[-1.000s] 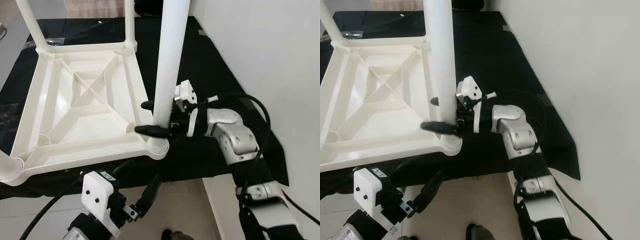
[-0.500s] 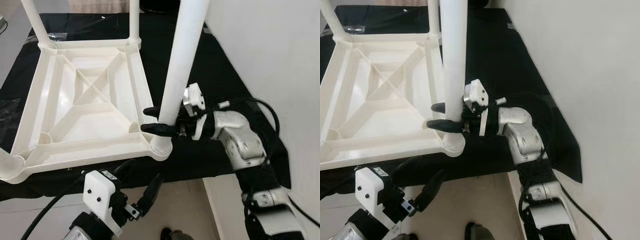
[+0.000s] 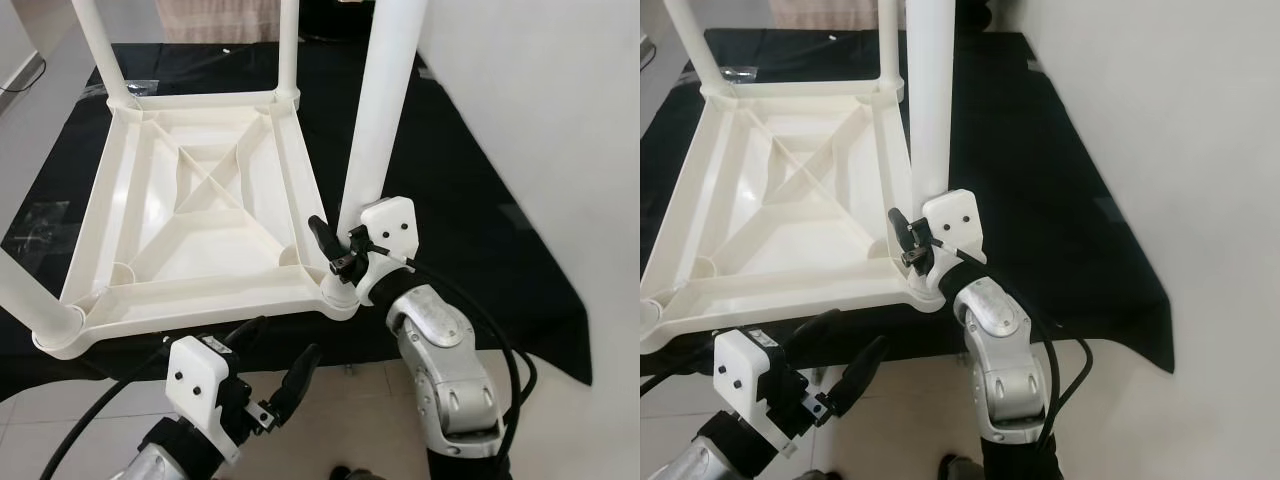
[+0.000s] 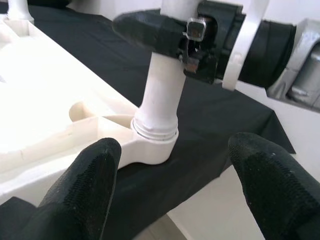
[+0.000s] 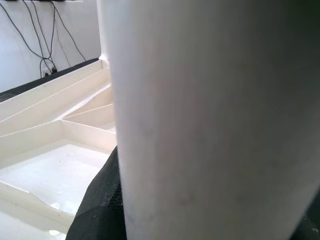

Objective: Building children table

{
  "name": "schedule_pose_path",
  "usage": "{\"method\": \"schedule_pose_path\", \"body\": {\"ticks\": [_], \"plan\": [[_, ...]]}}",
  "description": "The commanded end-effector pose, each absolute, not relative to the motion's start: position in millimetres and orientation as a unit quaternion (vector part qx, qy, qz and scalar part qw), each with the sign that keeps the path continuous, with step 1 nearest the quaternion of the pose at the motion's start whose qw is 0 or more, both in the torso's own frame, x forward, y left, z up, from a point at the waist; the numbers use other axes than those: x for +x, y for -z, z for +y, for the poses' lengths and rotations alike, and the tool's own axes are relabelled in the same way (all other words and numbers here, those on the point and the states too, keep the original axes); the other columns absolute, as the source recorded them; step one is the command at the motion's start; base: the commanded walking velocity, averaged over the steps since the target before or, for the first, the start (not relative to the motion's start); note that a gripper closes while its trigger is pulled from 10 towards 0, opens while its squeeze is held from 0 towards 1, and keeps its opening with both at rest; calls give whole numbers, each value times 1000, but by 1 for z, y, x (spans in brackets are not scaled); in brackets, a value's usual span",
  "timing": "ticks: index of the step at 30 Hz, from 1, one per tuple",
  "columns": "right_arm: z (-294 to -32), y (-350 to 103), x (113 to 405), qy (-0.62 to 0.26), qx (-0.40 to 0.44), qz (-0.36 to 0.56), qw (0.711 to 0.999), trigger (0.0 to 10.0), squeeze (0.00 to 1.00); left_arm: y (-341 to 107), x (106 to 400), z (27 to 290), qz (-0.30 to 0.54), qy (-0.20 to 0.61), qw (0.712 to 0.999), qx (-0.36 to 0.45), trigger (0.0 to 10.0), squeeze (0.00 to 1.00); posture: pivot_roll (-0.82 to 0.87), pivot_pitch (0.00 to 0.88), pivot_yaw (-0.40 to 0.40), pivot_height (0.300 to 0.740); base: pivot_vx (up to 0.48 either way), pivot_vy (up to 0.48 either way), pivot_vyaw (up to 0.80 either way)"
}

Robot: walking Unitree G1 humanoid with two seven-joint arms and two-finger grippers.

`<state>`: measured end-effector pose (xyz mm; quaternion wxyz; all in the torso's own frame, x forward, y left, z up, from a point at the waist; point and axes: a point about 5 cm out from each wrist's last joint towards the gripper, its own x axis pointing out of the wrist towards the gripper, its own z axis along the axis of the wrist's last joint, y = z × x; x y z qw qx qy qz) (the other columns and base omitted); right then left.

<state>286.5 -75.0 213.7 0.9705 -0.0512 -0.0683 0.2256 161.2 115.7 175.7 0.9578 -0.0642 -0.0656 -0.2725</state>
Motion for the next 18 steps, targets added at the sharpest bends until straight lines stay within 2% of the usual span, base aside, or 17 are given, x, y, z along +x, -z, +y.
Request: {"method": "schedule_pose_path", "body": {"ticks": [1,2,3,4,5,7,13,14,15,17,18], "plan": [[-80,-187,294,-208,-63,2,976,0,0,-173,160,114,-63,275,957,-74,10000,0,-26,190,-93,740,0,0,0],[-78,-187,295,-221,-61,0,973,8235,0,-174,160,113,-64,273,957,-73,10000,0,-24,191,-96,740,0,0,0],[-77,-187,294,-225,-59,1,973,8235,0,-174,160,113,-65,273,957,-73,10000,0,-24,191,-96,740,0,0,0],[-75,-189,295,-242,-50,-4,969,10000,188,-174,160,113,-66,272,957,-73,10000,0,-23,190,-96,740,0,0,0],[-73,-193,298,-263,-39,-11,964,10000,976,-174,160,113,-66,271,957,-73,10000,0,-23,191,-98,740,0,0,0],[-70,-199,297,-271,-27,-19,962,10000,1000,-174,160,113,-67,271,957,-73,10000,0,-23,191,-98,740,0,0,0],[-57,-212,304,-362,-7,-42,931,10000,1000,-174,159,112,-68,273,957,-76,10000,0,-19,197,-101,740,0,0,0],[-53,-214,305,-402,-10,-50,914,10000,1000,-174,158,112,-68,274,956,-76,10000,0,-11,198,-100,740,0,0,0],[-53,-214,305,-402,-10,-50,914,10000,1000,-174,158,112,-68,274,956,-76,10000,0,-11,198,-100,740,0,0,0],[-48,-224,309,-478,-21,-74,875,10000,1000,-175,157,111,-67,274,956,-77,10000,0,-9,206,-102,740,0,0,0],[-48,-224,309,-478,-21,-74,875,10000,1000,-175,157,111,-67,274,956,-77,10000,0,-9,206,-102,740,0,0,0]]}}
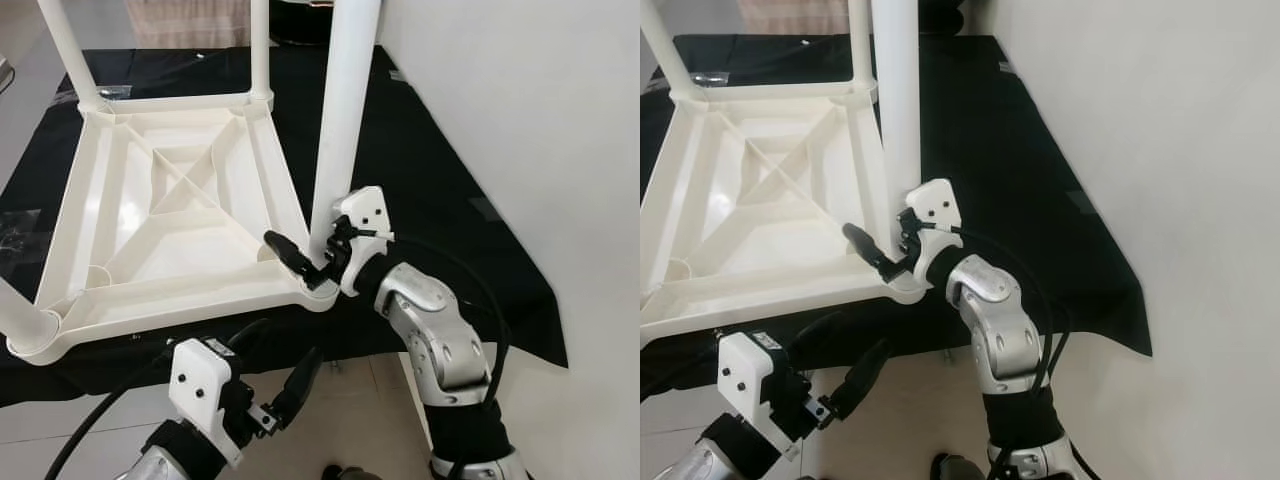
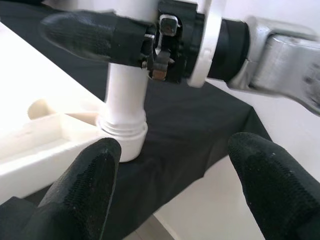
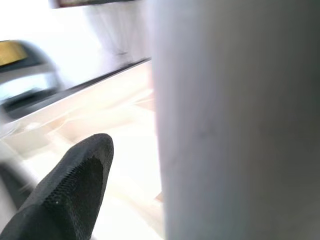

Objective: Building children table

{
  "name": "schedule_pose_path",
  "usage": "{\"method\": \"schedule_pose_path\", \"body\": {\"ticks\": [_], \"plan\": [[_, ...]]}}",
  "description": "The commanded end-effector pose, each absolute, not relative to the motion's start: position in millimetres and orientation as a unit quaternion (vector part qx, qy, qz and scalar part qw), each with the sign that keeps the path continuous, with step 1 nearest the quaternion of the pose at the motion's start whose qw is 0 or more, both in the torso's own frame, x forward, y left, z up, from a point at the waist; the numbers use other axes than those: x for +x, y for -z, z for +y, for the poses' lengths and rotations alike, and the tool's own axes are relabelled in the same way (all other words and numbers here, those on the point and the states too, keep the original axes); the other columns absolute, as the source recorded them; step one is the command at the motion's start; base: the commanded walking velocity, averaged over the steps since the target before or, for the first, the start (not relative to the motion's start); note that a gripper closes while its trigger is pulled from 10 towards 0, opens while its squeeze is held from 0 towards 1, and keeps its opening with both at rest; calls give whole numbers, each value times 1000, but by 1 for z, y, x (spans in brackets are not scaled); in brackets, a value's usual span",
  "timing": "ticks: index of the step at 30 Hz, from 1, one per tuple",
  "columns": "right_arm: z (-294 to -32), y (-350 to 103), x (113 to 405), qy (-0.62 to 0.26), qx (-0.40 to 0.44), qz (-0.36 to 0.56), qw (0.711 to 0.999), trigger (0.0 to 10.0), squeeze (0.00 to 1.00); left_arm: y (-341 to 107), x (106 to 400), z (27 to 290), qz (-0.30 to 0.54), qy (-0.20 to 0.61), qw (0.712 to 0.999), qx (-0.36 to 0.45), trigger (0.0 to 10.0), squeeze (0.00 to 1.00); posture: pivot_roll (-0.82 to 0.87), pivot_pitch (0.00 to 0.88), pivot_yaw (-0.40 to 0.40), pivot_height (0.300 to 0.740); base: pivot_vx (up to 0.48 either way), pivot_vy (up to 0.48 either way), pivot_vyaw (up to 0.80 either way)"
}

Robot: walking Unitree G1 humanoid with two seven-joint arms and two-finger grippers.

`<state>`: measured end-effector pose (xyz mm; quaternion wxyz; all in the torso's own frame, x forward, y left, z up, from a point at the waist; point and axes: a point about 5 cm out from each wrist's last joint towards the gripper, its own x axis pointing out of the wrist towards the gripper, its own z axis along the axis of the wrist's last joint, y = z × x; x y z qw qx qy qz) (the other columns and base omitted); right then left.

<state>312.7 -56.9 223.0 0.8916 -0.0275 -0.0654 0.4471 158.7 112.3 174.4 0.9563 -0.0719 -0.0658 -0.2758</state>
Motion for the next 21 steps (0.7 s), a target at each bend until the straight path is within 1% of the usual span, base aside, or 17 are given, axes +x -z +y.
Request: {"method": "schedule_pose_path", "body": {"ticks": [1,2,3,4,5,6,7,8,10,11,12,13,14,15,18,21], "plan": [[-47,-229,311,-500,-25,-83,862,10000,1000,-175,156,111,-67,274,956,-77,10000,0,-8,206,-103,740,0,0,0],[-47,-233,315,-521,-36,-90,848,10000,1000,-176,155,110,-67,274,956,-77,10000,0,-6,210,-101,740,0,0,0],[-47,-233,315,-521,-36,-90,848,10000,1000,-176,155,110,-67,274,956,-77,10000,0,-6,210,-101,740,0,0,0],[-48,-237,320,-544,-47,-93,833,10000,0,-176,154,110,-67,274,956,-77,10000,0,-1,212,-99,740,0,0,0],[-49,-240,323,-563,-52,-93,820,10000,0,-176,153,110,-66,274,956,-77,10000,0,4,214,-98,740,0,0,0],[-49,-240,323,-563,-52,-93,820,10000,0,-176,153,110,-66,274,956,-77,10000,0,4,214,-98,740,0,0,0],[-50,-243,325,-587,-52,-92,802,10000,0,-177,152,110,-65,274,956,-78,10000,0,5,214,-98,740,0,0,0],[-50,-243,325,-587,-52,-92,802,10000,0,-177,152,110,-65,274,956,-78,10000,0,5,214,-98,740,0,0,0],[-51,-247,329,-629,-53,-85,771,10000,0,-177,150,110,-62,275,956,-78,10000,0,13,217,-94,740,0,0,0],[-51,-247,329,-629,-53,-85,771,10000,0,-177,150,110,-62,275,956,-78,10000,0,13,217,-94,740,0,0,0],[-51,-248,330,-646,-53,-80,757,10000,0,-177,149,109,-61,275,956,-79,10000,0,15,218,-91,740,0,0,0],[-51,-248,330,-646,-53,-80,757,10000,0,-177,149,109,-61,275,956,-79,10000,0,15,218,-91,740,0,0,0],[-51,-249,331,-662,-51,-77,743,10000,0,-177,148,109,-60,275,956,-79,10000,0,16,220,-91,740,0,0,0],[-51,-250,331,-674,-47,-76,734,0,0,-177,148,109,-59,275,956,-79,10000,0,18,220,-89,740,0,0,0],[-52,-253,332,-686,-42,-80,722,0,0,-178,146,110,-58,275,957,-80,10000,0,18,219,-86,740,0,0,0],[-53,-254,333,-688,-39,-85,720,0,0,-178,146,110,-57,274,957,-80,10000,0,15,216,-81,740,0,0,0]]}}
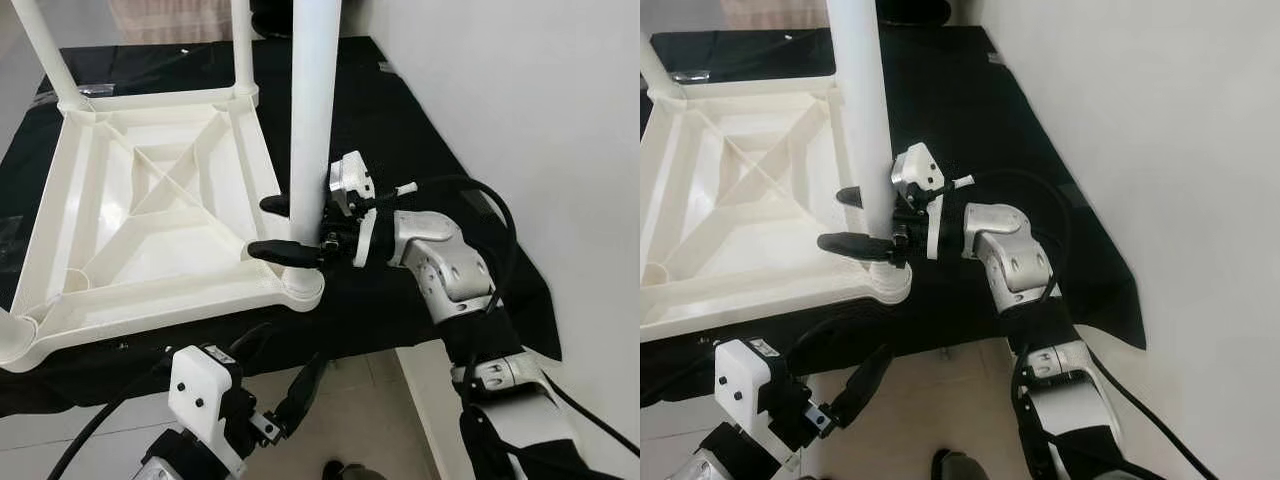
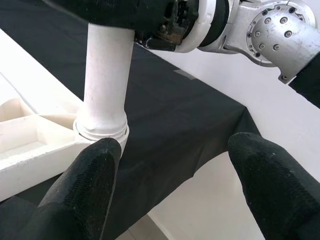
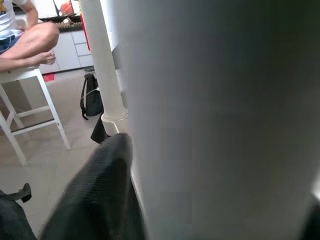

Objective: Building children table

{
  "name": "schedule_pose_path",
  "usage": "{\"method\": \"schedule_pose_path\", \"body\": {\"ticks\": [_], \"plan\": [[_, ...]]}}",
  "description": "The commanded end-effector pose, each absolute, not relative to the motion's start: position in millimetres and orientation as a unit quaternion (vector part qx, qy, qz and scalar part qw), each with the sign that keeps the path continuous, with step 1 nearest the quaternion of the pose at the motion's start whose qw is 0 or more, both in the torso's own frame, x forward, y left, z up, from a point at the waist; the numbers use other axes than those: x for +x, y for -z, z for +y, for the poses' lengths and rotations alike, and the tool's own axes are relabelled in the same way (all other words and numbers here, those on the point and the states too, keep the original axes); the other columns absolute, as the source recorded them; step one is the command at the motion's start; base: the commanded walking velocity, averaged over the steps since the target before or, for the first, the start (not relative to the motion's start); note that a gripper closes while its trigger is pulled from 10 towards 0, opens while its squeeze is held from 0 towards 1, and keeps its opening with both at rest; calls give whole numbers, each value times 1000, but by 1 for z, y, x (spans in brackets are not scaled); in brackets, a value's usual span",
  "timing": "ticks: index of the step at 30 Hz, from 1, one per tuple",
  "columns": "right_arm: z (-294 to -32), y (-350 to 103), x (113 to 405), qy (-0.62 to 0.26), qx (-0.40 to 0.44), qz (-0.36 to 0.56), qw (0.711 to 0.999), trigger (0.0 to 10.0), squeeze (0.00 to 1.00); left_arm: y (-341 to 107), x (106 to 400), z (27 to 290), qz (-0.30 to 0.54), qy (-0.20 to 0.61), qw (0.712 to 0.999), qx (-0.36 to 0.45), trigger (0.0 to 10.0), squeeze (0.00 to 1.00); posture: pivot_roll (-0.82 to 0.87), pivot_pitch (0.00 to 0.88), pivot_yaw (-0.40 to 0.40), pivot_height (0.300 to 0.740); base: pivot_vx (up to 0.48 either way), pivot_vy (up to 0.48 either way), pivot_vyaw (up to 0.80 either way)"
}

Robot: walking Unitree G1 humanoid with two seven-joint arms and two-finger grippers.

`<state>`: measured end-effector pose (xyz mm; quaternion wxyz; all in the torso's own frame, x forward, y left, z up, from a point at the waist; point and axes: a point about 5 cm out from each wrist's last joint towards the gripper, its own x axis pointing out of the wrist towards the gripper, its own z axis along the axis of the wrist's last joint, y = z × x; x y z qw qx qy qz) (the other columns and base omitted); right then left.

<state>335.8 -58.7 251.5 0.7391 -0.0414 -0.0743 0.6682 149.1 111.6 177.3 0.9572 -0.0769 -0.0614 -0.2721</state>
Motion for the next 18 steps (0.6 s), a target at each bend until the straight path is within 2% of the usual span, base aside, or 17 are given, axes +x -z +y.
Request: {"method": "schedule_pose_path", "body": {"ticks": [1,9,11,12,13,14,15,16,17,18], "plan": [[-53,-254,333,-688,-39,-85,720,0,0,-178,146,110,-57,274,957,-80,10000,0,15,216,-81,740,0,0,0],[-62,-248,324,-649,-30,-109,752,0,0,-177,149,111,-56,275,956,-80,10000,0,-9,205,-71,740,0,0,0],[-68,-237,309,-604,-20,-103,790,0,0,-177,151,112,-57,276,956,-80,10000,0,-29,206,-74,740,0,0,0],[-68,-237,309,-604,-20,-103,790,0,0,-177,151,112,-57,276,956,-80,10000,0,-29,206,-74,740,0,0,0],[-69,-229,302,-553,-14,-94,828,0,0,-177,152,112,-58,276,956,-80,10000,0,-34,207,-76,740,0,0,0],[-72,-220,302,-465,-19,-77,882,0,0,-177,153,112,-59,276,956,-80,10000,0,-35,208,-76,740,0,0,0],[-72,-220,302,-465,-19,-77,882,0,0,-177,153,112,-59,276,956,-80,10000,0,-35,208,-76,740,0,0,0],[-88,-207,307,-273,-100,-44,956,0,0,-177,154,113,-59,276,956,-80,10000,0,-45,211,-72,740,0,0,0],[-89,-198,296,-210,-84,-19,974,0,0,-177,155,114,-60,276,956,-79,10000,0,-46,207,-68,740,0,0,0],[-85,-192,285,-199,-111,-8,974,0,0,-177,155,114,-61,276,956,-79,10000,0,-43,206,-64,740,0,0,0]]}}
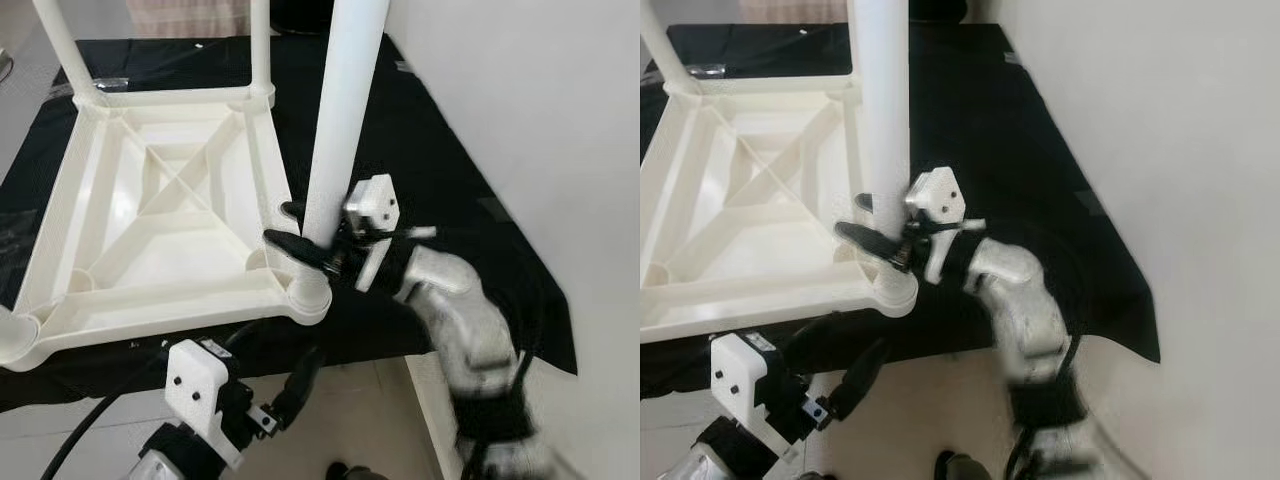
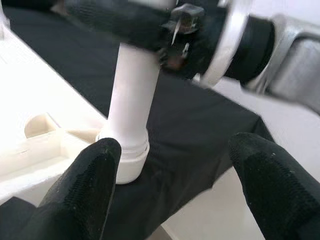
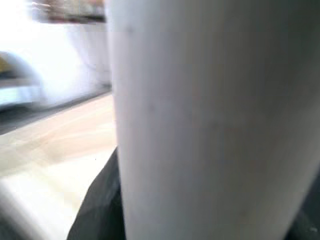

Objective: Building children table

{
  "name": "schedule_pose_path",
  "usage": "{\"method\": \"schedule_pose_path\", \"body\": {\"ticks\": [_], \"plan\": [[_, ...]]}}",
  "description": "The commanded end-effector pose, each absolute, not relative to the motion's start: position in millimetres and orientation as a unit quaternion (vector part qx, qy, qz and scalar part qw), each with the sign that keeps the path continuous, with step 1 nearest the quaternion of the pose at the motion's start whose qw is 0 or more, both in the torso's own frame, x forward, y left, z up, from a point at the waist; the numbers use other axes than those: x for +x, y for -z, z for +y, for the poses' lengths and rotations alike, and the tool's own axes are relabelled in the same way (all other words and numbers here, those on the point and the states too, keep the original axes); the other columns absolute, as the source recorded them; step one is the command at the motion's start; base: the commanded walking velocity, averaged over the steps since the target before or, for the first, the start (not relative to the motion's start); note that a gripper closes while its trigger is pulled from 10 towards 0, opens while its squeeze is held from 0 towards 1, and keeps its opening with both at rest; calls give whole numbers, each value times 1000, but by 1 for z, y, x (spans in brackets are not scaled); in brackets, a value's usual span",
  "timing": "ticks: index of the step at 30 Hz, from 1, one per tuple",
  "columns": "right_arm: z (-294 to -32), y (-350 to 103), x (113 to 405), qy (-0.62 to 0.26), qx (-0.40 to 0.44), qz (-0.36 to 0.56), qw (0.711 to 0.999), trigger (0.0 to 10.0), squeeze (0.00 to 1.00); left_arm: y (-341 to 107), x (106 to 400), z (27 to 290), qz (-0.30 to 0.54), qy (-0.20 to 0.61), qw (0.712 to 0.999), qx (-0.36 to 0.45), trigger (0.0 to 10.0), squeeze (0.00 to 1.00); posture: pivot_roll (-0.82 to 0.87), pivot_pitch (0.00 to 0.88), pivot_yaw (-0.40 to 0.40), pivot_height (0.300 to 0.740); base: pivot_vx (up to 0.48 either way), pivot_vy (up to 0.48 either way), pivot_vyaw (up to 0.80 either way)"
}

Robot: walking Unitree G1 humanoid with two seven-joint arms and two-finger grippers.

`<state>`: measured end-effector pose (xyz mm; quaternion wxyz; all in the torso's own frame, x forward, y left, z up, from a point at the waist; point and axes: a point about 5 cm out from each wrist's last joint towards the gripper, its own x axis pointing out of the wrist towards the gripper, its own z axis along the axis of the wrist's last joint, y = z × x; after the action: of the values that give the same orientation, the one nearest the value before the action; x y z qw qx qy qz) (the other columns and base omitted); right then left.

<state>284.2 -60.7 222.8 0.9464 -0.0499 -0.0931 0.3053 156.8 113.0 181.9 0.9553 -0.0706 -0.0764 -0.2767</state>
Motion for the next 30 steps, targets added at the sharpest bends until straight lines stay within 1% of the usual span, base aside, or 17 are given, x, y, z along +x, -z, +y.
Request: {"method": "schedule_pose_path", "body": {"ticks": [1,2,3,9,10,13,14,17,18,19,21,22,23,24,25,27,30], "plan": [[-78,-190,277,-208,-109,-10,972,0,0,-177,156,115,-61,277,956,-78,10000,0,-32,210,-60,740,0,0,0],[-78,-190,277,-208,-109,-10,972,0,0,-177,156,115,-61,277,956,-78,10000,0,-32,210,-60,740,0,0,0],[-71,-186,273,-232,-92,-6,968,0,0,-177,157,116,-61,277,956,-77,10000,0,-21,203,-55,740,0,0,0],[-66,-184,280,-222,-72,1,972,0,0,-176,159,119,-59,274,957,-72,10000,0,24,190,-55,740,0,0,0],[-68,-185,283,-221,-76,3,972,10000,0,-175,159,120,-59,271,958,-70,10000,0,26,192,-61,740,0,0,0],[-70,-191,286,-213,-74,1,974,10000,0,-175,159,120,-60,268,959,-68,10000,0,31,193,-64,740,0,0,0],[-70,-198,290,-240,-59,-12,969,10000,1000,-176,159,120,-61,267,959,-67,10000,0,35,195,-67,740,0,0,0],[-70,-203,293,-259,-48,-22,964,10000,1000,-176,158,120,-61,267,959,-67,10000,0,35,195,-67,740,0,0,0],[-68,-211,297,-311,-33,-38,949,10000,1000,-176,158,120,-61,267,960,-67,10000,0,41,197,-71,740,0,0,0],[-68,-211,297,-311,-33,-38,949,10000,1000,-176,158,120,-61,267,960,-67,10000,0,41,197,-71,740,0,0,0],[-67,-226,305,-418,-22,-63,906,10000,1000,-176,156,119,-61,268,959,-68,10000,0,50,201,-77,740,0,0,0],[-68,-233,310,-463,-38,-76,882,10000,1000,-176,156,118,-61,269,959,-69,10000,0,56,205,-81,740,0,0,0],[-69,-236,313,-485,-52,-82,869,10000,1000,-177,155,118,-61,270,959,-70,10000,0,56,205,-81,740,0,0,0],[-69,-236,313,-485,-52,-82,869,10000,1000,-177,155,118,-61,270,959,-70,10000,0,56,205,-81,740,0,0,0],[-69,-240,318,-547,-67,-83,831,10000,0,-177,154,117,-60,270,958,-70,10000,0,63,210,-84,740,0,0,0],[-69,-240,318,-547,-67,-83,831,10000,0,-177,154,117,-60,270,958,-70,10000,0,63,210,-84,740,0,0,0],[-67,-242,322,-615,-83,-72,780,10000,0,-178,151,116,-60,269,959,-71,10000,0,82,222,-93,740,0,0,0]]}}
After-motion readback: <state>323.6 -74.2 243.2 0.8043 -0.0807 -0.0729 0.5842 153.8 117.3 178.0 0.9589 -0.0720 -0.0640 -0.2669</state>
